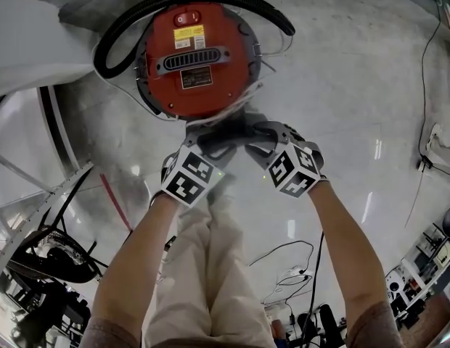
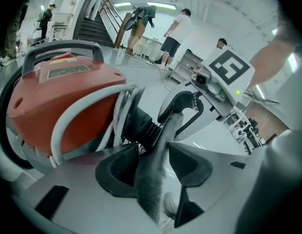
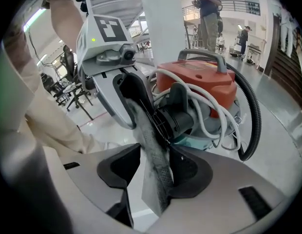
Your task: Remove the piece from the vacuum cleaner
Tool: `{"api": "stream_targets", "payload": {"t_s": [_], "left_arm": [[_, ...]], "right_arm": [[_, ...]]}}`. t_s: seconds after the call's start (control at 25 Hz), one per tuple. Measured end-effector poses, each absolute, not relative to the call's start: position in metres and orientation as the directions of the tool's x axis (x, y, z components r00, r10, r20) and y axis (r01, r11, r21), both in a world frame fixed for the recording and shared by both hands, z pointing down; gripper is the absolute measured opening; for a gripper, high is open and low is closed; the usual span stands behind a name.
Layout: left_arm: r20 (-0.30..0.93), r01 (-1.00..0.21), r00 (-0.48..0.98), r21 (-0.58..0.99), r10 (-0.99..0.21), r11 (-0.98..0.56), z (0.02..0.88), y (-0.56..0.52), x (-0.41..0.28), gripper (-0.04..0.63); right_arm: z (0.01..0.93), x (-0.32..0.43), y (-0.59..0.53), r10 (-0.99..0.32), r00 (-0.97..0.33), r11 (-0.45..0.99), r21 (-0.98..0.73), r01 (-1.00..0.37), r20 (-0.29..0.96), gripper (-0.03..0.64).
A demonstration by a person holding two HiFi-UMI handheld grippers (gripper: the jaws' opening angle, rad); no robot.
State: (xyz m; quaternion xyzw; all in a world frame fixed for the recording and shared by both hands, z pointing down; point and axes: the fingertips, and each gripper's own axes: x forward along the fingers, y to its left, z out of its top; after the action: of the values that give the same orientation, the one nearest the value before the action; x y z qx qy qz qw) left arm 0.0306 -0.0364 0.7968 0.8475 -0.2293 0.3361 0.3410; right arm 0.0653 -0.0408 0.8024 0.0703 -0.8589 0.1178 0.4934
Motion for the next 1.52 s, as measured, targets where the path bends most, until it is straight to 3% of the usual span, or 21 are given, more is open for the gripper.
{"api": "stream_targets", "payload": {"t_s": [0.24, 0.4, 0.88, 1.52], "left_arm": [[0.731, -0.617, 0.667, 0.434, -0.144, -0.656, 0.796, -0.037, 0.03, 0.184], [0.739, -0.621, 0.661, 0.444, -0.128, -0.645, 0.797, -0.031, 0.031, 0.156], [0.745, -0.664, 0.647, 0.447, -0.162, -0.599, 0.796, -0.028, 0.027, 0.129], [0.771, -0.683, 0.619, 0.435, -0.149, -0.587, 0.795, -0.004, 0.019, 0.099]], "right_arm": [[0.803, 0.063, -0.038, 0.035, -0.499, 0.967, -0.156, -0.204, 0.866, 0.154], [0.805, 0.068, -0.033, 0.024, -0.493, 0.959, -0.16, -0.235, 0.87, 0.089], [0.805, 0.067, -0.032, -0.057, -0.51, 0.916, -0.158, -0.369, 0.858, 0.075], [0.805, 0.062, -0.009, -0.097, -0.49, 0.887, -0.149, -0.438, 0.866, 0.046]]}}
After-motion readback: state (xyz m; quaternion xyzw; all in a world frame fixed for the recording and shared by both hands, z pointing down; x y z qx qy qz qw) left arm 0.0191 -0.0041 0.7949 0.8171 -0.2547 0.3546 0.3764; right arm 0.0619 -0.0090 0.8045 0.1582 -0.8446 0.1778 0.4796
